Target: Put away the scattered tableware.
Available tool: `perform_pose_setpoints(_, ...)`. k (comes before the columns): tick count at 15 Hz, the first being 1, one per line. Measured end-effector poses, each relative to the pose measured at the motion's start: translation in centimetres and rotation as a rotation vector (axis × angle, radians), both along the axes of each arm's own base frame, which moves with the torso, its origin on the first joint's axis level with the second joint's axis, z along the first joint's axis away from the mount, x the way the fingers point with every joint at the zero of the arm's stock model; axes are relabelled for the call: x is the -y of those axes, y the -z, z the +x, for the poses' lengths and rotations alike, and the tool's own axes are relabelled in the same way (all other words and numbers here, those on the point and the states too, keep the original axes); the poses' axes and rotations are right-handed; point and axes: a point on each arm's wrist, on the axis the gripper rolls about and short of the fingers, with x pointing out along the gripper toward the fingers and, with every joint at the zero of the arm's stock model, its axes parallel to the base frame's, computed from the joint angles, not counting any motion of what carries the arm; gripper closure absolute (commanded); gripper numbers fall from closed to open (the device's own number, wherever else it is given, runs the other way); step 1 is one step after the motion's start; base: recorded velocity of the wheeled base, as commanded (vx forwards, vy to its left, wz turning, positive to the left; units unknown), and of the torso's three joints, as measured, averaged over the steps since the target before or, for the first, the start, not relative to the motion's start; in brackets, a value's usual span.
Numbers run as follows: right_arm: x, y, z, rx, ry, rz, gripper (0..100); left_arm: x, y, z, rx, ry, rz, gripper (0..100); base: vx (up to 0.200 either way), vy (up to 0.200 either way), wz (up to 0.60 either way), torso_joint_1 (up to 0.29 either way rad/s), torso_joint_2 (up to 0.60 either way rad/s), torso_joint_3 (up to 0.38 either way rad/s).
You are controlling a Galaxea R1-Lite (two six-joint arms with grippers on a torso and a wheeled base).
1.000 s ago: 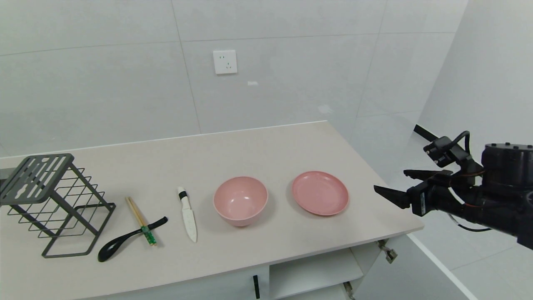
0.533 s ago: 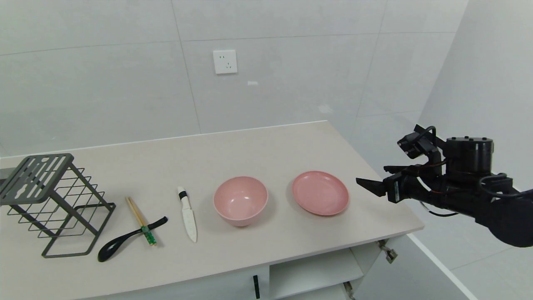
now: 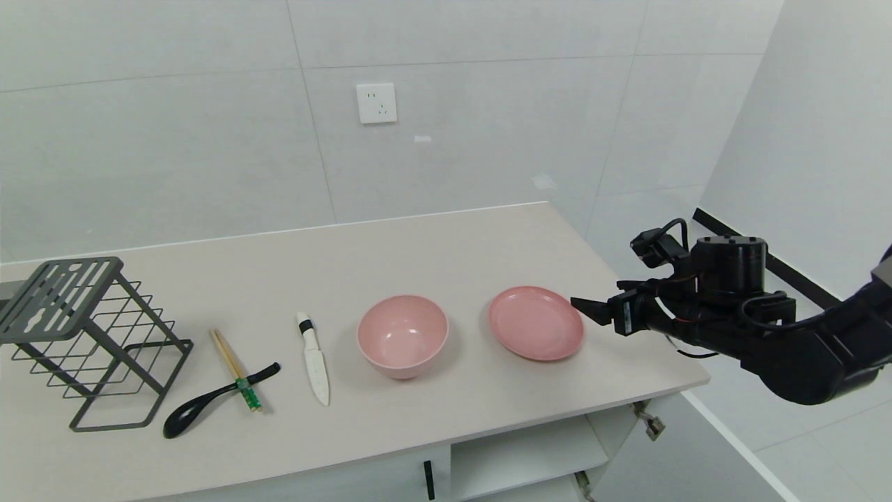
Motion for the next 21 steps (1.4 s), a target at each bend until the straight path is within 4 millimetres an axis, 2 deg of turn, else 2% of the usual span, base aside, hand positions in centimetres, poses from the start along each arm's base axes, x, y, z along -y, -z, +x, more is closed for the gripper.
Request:
perform_pose_setpoints(7, -0.5, 2.5, 2.8, -0.027, 0.014, -0.004, 0, 0.0, 0.0, 0.0, 0.0, 0.001, -0.001, 0, 0.0, 0.0, 0.0, 0.0, 0.0, 0.0)
perform_pose_setpoints(11, -0.9, 4.0, 4.7, -0.053, 0.109, 0.02, 0, 0.0, 0.0, 0.0, 0.0, 0.001, -0.001, 0, 0.0, 0.0, 0.0, 0.0, 0.0, 0.0)
perform_pose_setpoints(21, -1.6, 8.0, 7.4, -0.091, 0.111, 0.014, 0, 0.0, 0.0, 0.0, 0.0, 0.001, -0.003, 0, 0.0, 0.0, 0.0, 0.0, 0.0, 0.0)
